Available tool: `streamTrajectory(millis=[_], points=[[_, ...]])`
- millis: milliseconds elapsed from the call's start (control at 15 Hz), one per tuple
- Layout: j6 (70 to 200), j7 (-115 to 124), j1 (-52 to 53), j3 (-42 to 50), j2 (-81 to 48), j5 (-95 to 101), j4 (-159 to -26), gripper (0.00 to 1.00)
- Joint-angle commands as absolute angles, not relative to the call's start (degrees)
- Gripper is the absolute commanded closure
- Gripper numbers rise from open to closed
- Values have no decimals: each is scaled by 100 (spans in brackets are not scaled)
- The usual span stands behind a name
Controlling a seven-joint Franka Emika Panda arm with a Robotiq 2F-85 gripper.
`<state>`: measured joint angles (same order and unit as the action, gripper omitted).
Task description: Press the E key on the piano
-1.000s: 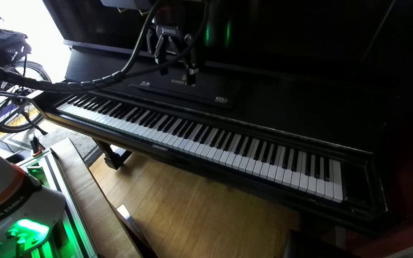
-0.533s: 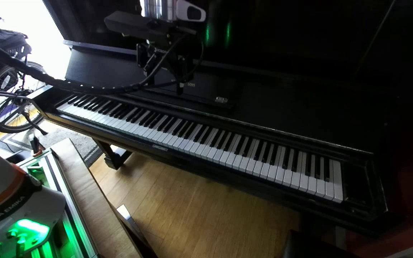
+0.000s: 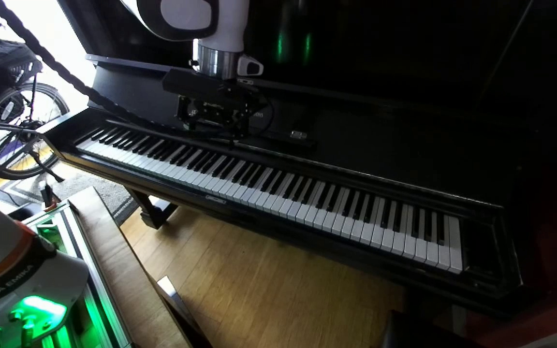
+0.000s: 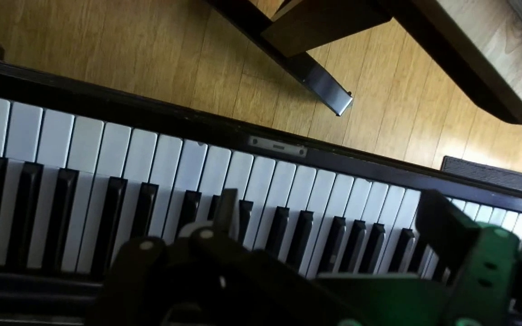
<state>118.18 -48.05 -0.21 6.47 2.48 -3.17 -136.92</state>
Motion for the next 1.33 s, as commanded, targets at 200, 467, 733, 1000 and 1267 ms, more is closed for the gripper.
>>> streamTrajectory(millis=[200,467,733,1000,1267], points=[[12032,-4670,-141,555,117,-155,-13691,0],[12464,-4916,-294,628,-203,-308,-13700,0],[13035,-4997,-479,612,-550,-378,-13723,30],[13383,-5008,-662,582,-891,-424,-13698,63],[13613,-5249,-834,507,-1136,-638,-13685,92]])
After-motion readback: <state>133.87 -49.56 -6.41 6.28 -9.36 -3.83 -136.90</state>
